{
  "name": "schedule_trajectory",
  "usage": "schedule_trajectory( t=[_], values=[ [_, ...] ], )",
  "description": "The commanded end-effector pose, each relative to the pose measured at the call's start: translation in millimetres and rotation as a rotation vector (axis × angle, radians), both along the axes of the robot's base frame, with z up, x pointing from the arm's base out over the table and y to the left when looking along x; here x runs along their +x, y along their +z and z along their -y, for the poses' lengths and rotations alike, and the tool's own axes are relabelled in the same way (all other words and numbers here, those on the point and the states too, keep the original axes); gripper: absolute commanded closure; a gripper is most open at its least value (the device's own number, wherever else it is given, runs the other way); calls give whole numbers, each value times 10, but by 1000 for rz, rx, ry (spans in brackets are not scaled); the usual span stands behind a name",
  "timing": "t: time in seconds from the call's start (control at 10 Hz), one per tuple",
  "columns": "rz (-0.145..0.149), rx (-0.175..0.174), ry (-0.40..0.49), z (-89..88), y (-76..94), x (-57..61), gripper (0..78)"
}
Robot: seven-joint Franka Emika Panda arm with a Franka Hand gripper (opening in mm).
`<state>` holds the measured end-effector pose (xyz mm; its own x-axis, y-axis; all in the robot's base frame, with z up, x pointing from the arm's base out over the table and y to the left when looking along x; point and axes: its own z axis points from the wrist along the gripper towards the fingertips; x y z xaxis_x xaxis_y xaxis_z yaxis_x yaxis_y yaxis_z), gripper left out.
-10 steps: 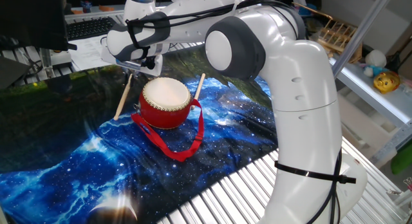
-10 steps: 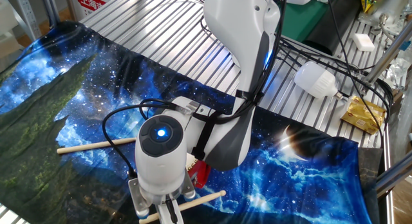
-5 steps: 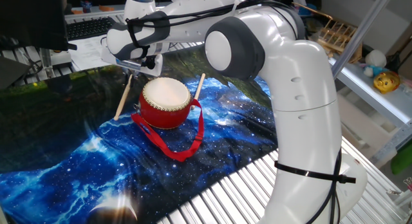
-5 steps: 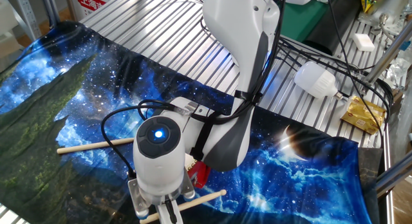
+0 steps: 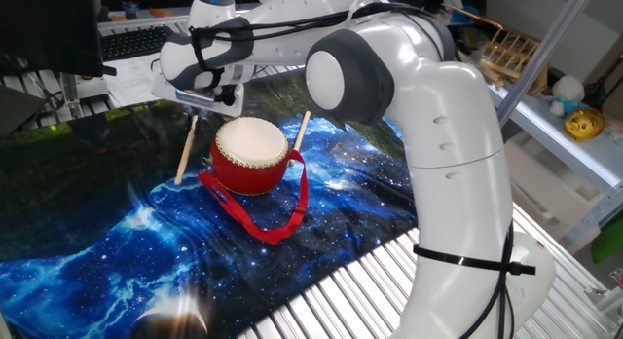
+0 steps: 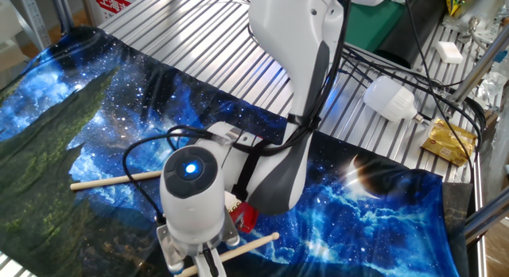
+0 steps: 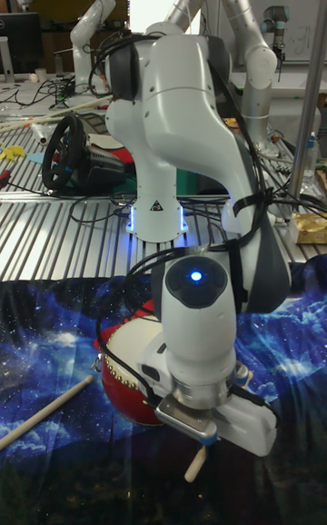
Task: Play the drum
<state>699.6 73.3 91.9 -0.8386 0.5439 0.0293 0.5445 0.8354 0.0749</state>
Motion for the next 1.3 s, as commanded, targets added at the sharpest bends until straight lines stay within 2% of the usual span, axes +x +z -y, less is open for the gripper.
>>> schedule_trajectory(
  t=[0.1,0.4,0.6,0.7,1.1,1.2,1.3],
  values=[
    [11,5,0,-30,-85,33,764],
    [29,6,-32,-31,-207,-53,764],
    [23,5,-39,-35,-251,-60,764],
    [5,9,-25,-35,-254,-69,764],
    [2,1,-23,-41,-290,-76,764],
    [2,1,-23,-41,-290,-76,1],
    [2,1,-23,-41,-290,-76,1]
  ],
)
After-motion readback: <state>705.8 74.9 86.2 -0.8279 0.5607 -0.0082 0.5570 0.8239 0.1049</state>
